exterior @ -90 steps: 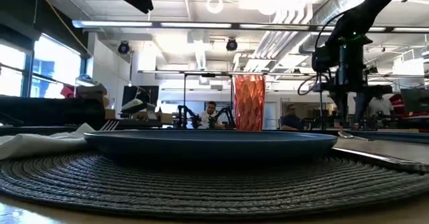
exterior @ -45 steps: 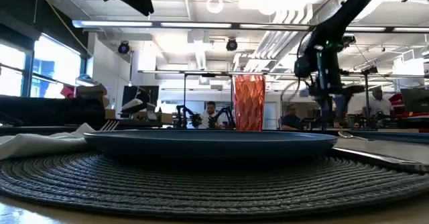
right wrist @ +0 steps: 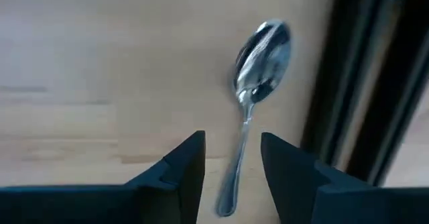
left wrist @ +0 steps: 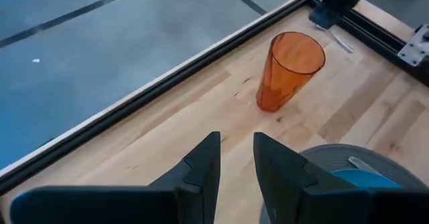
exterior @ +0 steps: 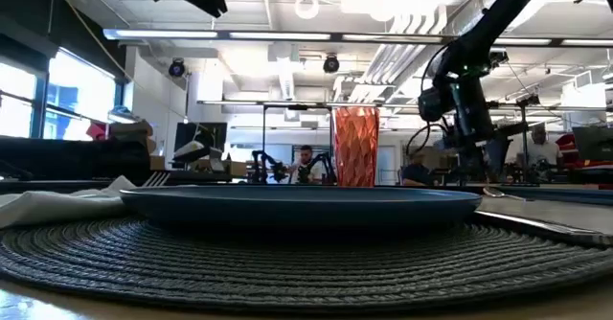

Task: Set table place
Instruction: Put the silver spoon on the gray mat

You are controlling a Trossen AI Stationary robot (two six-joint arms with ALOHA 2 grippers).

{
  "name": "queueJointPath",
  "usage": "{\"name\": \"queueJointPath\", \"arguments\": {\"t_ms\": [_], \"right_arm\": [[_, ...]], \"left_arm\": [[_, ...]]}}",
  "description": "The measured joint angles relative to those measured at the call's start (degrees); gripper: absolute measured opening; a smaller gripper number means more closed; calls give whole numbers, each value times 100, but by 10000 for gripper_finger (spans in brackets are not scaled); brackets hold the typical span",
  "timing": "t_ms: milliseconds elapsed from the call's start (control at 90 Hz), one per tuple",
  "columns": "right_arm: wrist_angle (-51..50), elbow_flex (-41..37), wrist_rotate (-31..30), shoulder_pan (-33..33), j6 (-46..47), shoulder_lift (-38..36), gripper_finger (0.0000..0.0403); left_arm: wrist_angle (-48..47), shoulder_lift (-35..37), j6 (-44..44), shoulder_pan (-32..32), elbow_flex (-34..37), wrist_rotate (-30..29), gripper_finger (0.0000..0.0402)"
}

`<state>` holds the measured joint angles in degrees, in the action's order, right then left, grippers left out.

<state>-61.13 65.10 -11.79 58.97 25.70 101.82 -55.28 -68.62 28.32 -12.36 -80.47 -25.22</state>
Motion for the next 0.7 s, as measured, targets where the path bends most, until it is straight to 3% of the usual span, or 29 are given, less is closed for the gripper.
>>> {"name": "queueJointPath", "arguments": {"t_ms": [367, 700], "right_arm": [[-85, -126, -728, -247, -76, 419, 128], [17, -112, 70, -182, -923, 735, 104]], "left_arm": [[163, 0, 2, 4, 0, 25, 76], [250, 0, 15, 44, 0, 508, 76]]}}
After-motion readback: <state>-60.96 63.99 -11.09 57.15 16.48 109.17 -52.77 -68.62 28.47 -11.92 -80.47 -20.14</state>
